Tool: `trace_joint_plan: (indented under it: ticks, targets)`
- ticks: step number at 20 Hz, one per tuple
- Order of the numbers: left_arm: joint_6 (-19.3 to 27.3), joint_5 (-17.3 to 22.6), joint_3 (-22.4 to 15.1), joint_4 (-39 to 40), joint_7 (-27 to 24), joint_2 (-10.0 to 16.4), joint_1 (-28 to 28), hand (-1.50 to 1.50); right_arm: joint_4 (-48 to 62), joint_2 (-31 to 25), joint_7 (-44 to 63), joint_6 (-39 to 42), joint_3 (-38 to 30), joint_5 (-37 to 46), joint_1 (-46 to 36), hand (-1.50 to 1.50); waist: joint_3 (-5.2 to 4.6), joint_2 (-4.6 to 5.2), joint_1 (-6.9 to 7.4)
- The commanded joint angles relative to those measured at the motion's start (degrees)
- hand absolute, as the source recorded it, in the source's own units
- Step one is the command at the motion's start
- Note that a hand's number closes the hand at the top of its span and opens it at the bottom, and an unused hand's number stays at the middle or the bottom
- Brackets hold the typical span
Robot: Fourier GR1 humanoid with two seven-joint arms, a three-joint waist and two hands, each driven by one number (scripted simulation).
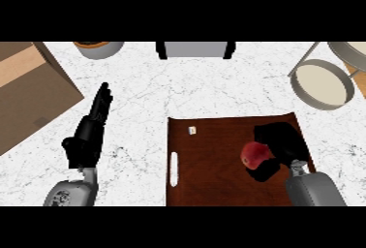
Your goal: Pick the pear from the tray and place it in the tiered basket
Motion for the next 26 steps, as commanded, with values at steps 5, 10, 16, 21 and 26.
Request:
trace_joint_plan:
  ticks: [5, 10, 16, 21, 26]
  targets:
    - [-0.8, 0.1, 0.3, -0.9, 1.4, 0.9, -0.4, 0.0, -0.6, 1.9, 25.5, 7.3, -9.2, 7.2, -10.7, 1.5, 0.16, -0.05, 0.71]
    - [1.5, -1.6, -1.7, -1.5, -0.7, -1.5, 2.6, 0.0, -14.3, -1.0, 28.0, 13.6, -12.5, 5.6, -11.5, 1.5, 0.18, -0.33, -0.04]
    - [-0.8, 0.3, -0.1, -1.6, -0.3, 0.3, 1.7, 0.0, -25.7, -2.6, 33.2, 28.1, -16.4, 3.4, -23.8, 1.5, 0.16, -0.31, 0.26]
    - [0.5, -0.6, 0.1, 1.3, 0.2, -1.0, -1.0, 0.0, -26.2, -5.4, 34.7, 34.2, -21.3, 0.1, -31.6, 1.5, 0.2, -0.08, 0.4]
    - [0.6, -1.3, -1.4, -1.2, 0.0, -1.4, 1.7, 0.0, -20.3, -8.1, 33.7, 32.3, -29.4, -4.2, -37.9, 1.5, 0.22, -0.03, 0.72]
